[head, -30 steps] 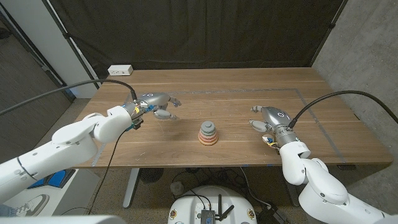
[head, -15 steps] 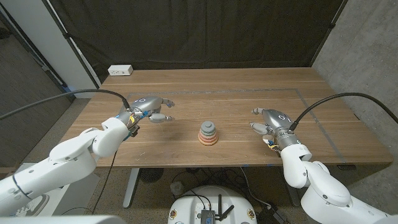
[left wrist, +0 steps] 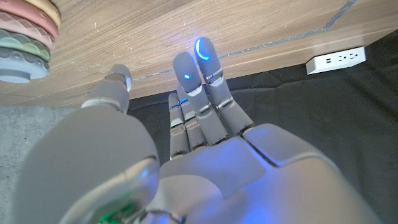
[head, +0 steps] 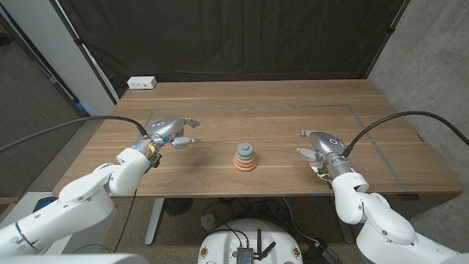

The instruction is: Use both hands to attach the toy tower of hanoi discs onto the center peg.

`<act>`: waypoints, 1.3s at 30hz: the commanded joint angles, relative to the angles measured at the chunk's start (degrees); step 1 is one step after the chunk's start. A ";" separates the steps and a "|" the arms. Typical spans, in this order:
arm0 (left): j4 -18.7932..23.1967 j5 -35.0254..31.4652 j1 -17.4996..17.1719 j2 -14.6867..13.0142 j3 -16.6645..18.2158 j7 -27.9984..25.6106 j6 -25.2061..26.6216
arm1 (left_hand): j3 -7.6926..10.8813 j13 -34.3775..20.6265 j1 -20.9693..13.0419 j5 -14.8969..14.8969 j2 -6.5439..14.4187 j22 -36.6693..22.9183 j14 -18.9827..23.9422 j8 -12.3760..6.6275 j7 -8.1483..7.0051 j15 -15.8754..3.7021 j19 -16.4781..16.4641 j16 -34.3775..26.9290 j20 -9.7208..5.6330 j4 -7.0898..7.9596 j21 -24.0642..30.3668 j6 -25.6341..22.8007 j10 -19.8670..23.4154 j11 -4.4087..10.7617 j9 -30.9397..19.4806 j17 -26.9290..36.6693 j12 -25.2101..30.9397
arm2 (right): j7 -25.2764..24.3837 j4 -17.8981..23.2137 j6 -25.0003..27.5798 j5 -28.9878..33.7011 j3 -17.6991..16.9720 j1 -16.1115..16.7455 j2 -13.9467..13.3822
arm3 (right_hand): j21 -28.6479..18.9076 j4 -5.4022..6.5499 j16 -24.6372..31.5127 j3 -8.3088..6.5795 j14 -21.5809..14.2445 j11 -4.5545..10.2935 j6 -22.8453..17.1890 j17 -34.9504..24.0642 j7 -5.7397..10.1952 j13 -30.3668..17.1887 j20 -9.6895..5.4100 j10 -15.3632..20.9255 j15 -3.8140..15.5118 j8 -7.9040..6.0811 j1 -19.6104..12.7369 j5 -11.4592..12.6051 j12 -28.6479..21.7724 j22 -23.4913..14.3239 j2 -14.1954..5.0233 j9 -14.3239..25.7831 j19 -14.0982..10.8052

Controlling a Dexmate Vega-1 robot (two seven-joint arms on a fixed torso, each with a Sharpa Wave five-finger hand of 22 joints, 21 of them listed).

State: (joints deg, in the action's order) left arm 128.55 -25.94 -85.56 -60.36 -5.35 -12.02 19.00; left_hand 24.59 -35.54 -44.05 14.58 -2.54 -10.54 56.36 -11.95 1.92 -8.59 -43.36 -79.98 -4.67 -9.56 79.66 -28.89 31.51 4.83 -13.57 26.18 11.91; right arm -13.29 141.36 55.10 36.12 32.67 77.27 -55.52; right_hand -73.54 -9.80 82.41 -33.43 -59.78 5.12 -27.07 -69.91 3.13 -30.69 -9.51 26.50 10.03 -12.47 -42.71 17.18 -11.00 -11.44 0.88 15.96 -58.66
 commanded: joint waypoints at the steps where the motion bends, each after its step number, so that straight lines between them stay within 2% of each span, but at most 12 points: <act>1: 0.17 1.00 -3.29 2.20 0.41 -2.62 1.36 | 0.44 0.00 -0.67 0.44 -0.02 -0.28 -0.25 -0.02 -0.30 -3.90 0.39 0.12 -6.09 0.04 -0.14 -0.11 -0.27 0.10 -0.09 0.24 0.02 | -0.37 0.47 1.88 -0.65 2.10 -0.92 -1.89 | -0.19 0.06 0.51 -0.14 -0.19 0.13 0.40 -0.29 -0.20 -0.14 -2.98 -0.56 2.31 0.06 -0.40 0.35 0.11 -0.05 0.23 0.02 0.23; 12: 0.58 0.67 -4.50 1.78 1.62 -3.05 1.66 | 0.54 0.24 -0.40 0.49 0.26 -0.23 -0.60 0.01 -0.20 -3.90 0.55 0.18 -5.81 0.26 -0.20 -0.21 -0.66 -0.01 -0.03 0.33 -0.15 | 0.63 0.77 3.90 -0.10 4.16 -2.93 -3.02 | -0.37 -0.01 -0.13 -0.12 0.85 -0.25 1.02 0.27 -1.10 -0.12 -2.99 -2.26 2.35 0.21 -0.88 0.30 0.29 0.02 0.49 -0.15 0.62; 15: 0.91 0.60 -4.96 1.33 2.33 -2.43 1.95 | 0.59 0.29 -0.38 0.51 0.34 -0.21 -0.70 0.00 -0.26 -3.90 0.55 0.25 -5.77 0.27 -0.20 -0.27 -0.39 -0.12 -0.02 0.28 -0.05 | 3.43 1.36 7.06 1.27 6.29 -4.97 -3.50 | -0.43 -0.03 0.25 -0.12 0.61 -0.90 1.86 -0.10 -1.68 -0.01 -2.99 -3.07 2.32 0.50 -1.10 0.28 0.41 0.08 0.62 -0.25 0.75; 20: 1.09 0.43 -5.28 1.46 3.02 -2.36 1.97 | 0.74 0.49 -0.29 0.58 0.58 -0.16 -0.61 -0.17 -0.23 -3.90 0.47 0.07 -5.79 0.31 -0.22 -0.86 0.09 -0.10 0.02 0.51 0.09 | 4.13 1.67 9.02 1.10 7.06 -5.63 -4.24 | -0.50 0.01 -0.31 -0.08 1.43 -1.46 3.58 0.40 -2.20 0.16 -2.97 -4.18 2.32 1.01 -1.32 0.21 0.46 0.12 0.86 -0.43 1.17; 27: 0.82 0.59 -5.24 1.90 3.60 -1.97 1.74 | 0.85 0.71 -0.16 0.62 0.70 -0.11 -0.82 -0.17 -0.26 -3.90 0.41 0.19 -5.73 0.30 -0.28 -1.06 0.19 0.10 0.05 0.44 0.07 | 7.27 2.50 13.59 2.40 10.42 -8.81 -6.06 | -0.50 0.05 -0.32 -0.03 1.51 -1.40 3.89 0.32 -2.12 0.22 -2.95 -4.02 2.32 1.03 -1.36 0.18 0.25 0.18 0.95 -0.49 1.35; 36: 0.44 0.80 -5.02 2.82 3.85 -2.38 0.93 | 0.96 0.87 -0.09 0.66 0.81 -0.07 -0.67 -0.16 -0.29 -3.90 0.39 0.03 -5.62 0.28 -0.33 -1.19 0.22 0.15 0.08 0.58 0.04 | 9.24 3.09 17.45 1.04 12.86 -11.60 -7.70 | -0.47 0.15 -1.28 0.19 2.58 -1.35 4.60 0.92 -2.00 0.22 -2.90 -3.93 2.34 0.97 -1.41 0.07 -0.12 0.31 1.24 -0.64 1.98; 39: 0.52 0.71 -5.05 3.05 3.92 -2.45 0.93 | 1.02 0.93 -0.08 0.68 0.88 -0.06 -0.63 -0.14 -0.25 -3.89 0.40 0.00 -5.61 0.27 -0.35 -1.20 0.26 0.14 0.08 0.62 0.04 | 11.13 3.28 19.30 0.39 14.67 -13.68 -8.47 | -0.45 0.19 -1.44 0.27 2.79 -1.39 4.09 0.92 -2.01 0.18 -2.89 -3.99 2.34 0.67 -1.40 0.03 -0.20 0.34 1.33 -0.68 2.25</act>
State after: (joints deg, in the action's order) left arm 129.30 -25.34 -90.56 -58.11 -1.95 -14.29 20.53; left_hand 25.06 -34.50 -44.12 14.86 -2.02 -10.53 55.77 -11.95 1.76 -8.39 -43.21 -79.98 -4.50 -9.39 79.45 -29.65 31.12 5.03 -13.30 26.72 11.91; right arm -5.93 143.96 69.15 37.74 43.27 68.03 -61.81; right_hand -73.76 -9.80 81.17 -33.43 -57.43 3.69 -22.48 -68.95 1.21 -30.37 -8.91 22.61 9.11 -11.59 -43.62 17.17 -10.82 -10.94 1.80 15.15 -56.82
